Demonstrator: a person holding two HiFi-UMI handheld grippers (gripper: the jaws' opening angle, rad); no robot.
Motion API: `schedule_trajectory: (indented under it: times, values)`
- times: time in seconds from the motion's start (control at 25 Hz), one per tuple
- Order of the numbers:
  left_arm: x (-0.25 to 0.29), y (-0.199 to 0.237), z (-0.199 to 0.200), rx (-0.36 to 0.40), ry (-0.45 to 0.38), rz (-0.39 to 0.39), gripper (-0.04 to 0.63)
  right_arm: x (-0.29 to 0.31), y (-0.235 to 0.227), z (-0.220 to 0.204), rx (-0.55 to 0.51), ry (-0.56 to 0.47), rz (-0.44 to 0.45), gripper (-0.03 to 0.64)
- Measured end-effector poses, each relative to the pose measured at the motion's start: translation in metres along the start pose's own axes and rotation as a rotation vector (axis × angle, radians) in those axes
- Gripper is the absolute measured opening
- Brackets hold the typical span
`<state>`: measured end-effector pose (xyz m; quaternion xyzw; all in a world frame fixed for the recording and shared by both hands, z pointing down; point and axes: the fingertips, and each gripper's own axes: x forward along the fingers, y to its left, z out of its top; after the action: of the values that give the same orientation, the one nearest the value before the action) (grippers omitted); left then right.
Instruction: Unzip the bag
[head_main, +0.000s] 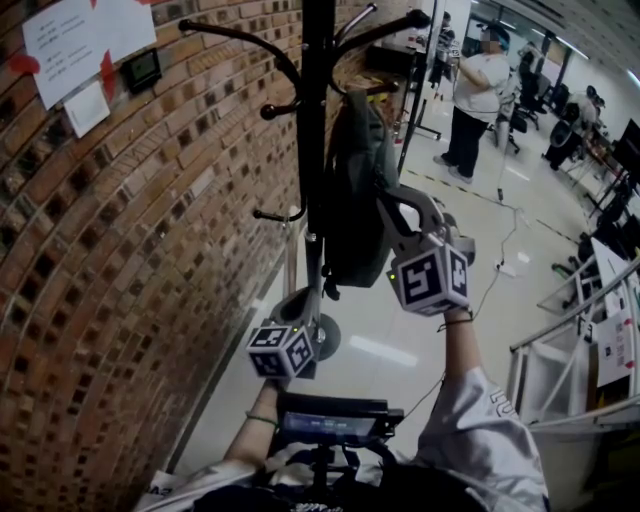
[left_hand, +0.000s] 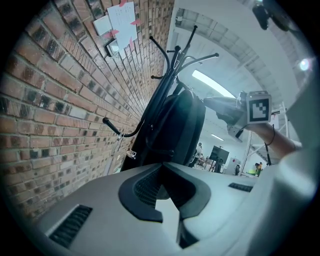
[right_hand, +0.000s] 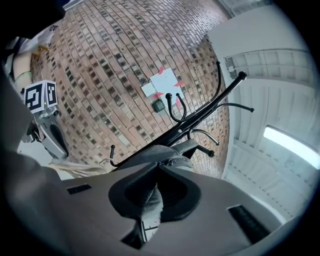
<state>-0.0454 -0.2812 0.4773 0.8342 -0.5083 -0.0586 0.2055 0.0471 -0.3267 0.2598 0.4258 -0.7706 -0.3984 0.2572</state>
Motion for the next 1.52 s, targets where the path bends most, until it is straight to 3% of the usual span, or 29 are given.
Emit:
schedule_trajectory:
  times: [0.88, 1.52]
  values:
    - [-0.007, 0.005, -0.006, 0.002, 0.009, 0.002, 0.008, -0.007, 0.029, -0.012, 0.01, 0.006, 0.004, 0.009]
    - [-0.006, 0.004, -0.01, -0.002, 0.019, -0.003, 0.008, -0.011, 0.063, -0.036, 0.022, 0.057, 0.06, 0.009]
